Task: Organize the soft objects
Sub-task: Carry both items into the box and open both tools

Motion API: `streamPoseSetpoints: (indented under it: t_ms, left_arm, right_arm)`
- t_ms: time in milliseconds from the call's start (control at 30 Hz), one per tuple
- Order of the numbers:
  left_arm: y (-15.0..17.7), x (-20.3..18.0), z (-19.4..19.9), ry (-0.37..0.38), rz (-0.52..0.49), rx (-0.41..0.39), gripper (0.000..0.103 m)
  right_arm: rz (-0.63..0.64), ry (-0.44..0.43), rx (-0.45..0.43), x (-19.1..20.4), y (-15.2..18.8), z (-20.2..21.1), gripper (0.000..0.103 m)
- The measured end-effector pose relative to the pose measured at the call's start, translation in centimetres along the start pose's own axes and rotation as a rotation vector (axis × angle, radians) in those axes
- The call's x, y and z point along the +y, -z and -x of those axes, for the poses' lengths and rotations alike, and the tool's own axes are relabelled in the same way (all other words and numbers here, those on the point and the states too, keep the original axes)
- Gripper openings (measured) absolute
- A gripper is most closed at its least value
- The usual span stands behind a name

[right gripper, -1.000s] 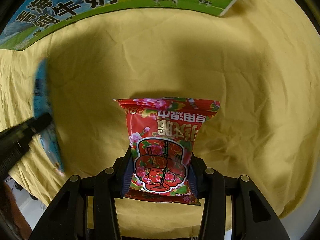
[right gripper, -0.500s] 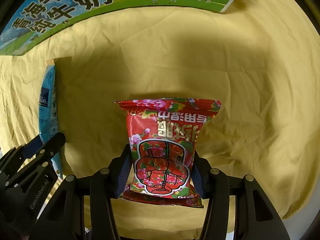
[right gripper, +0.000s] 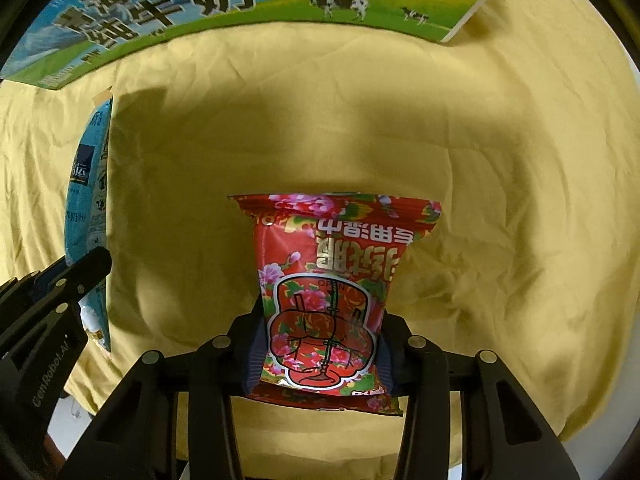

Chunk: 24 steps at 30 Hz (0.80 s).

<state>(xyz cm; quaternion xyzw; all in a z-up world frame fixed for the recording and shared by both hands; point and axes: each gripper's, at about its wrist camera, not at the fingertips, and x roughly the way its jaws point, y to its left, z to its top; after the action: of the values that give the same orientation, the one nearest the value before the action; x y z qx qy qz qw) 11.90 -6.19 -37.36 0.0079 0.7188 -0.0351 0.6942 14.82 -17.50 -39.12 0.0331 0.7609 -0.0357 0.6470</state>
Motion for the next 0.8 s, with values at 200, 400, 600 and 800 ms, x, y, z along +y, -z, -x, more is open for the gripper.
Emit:
streamPoseSetpoints:
  t_ms: [200,400,600,800]
  left_arm:
    - [0.5,0.4,3.8,0.059,0.012,-0.066,0.015]
    - [0.1,0.4,9.8,0.142,0.020,-0.155,0.015]
    - [-3.2,0.5,16.0,0.256,0.037,-0.234,0.015]
    - [-9.9,0.9,19.9,0.286,0.056,-0.305,0.015]
  right_arm:
    - [0.003,-0.056,-0.040,-0.9,0.8,3.0,0.046]
    - [0.007,-0.123,-0.101,-2.1,0.9,7.9,0.046]
    - [0.024,-0.187,-0.194,-2.8,-0.1,15.1,0.046]
    - [0.041,-0.225,-0.282,-3.4,-2.9,20.9,0.046]
